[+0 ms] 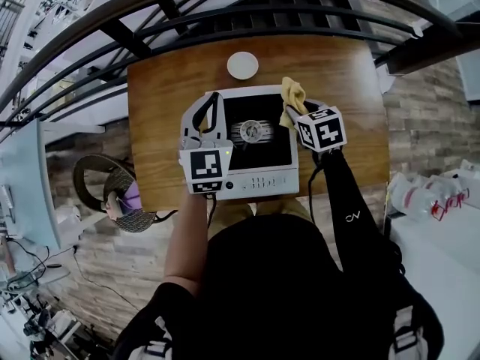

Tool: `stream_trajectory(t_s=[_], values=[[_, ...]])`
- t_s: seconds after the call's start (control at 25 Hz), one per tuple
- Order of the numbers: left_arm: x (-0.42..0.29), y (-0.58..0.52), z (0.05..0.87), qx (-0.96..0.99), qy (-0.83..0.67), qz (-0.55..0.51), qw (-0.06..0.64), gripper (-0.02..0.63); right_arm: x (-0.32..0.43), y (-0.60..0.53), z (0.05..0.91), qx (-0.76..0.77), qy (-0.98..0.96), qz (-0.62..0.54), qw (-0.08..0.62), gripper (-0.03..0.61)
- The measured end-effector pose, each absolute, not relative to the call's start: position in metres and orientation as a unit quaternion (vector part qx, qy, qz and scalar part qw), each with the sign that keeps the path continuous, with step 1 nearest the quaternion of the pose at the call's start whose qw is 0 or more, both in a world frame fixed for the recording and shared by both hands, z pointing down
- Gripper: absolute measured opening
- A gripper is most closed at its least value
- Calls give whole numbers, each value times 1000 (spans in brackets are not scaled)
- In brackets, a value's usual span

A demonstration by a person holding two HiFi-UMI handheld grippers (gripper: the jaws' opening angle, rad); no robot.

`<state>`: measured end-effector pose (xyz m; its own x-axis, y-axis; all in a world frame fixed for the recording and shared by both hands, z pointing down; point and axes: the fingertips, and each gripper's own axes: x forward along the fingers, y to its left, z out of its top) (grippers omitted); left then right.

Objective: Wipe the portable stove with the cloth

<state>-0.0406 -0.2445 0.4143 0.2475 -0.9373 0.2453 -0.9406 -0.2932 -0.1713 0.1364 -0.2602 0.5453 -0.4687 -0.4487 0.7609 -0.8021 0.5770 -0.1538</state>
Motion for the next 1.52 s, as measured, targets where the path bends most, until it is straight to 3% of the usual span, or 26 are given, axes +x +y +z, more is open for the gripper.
stream_trajectory(t_s=[0.24,0.48,0.64,0.8,1.24,1.52], values=[[-90,-221,408,780,-607,152,9,6,40,-238,514,332,-856,236,320,127],[-121,-183,405,783,-605,143,22,6,-71,-168,522,237,-880,238,335,127],[-145,-161,410,793,-592,139,32,6,-105,-147,537,240,-872,241,352,127],[-142,-153,417,811,-568,133,34,6,-73,-156,544,299,-849,244,360,127],[-73,-158,420,832,-540,129,22,6,136,-169,567,443,-761,292,373,127],[-56,-143,423,821,-552,147,24,6,118,-160,537,394,-811,272,337,127]])
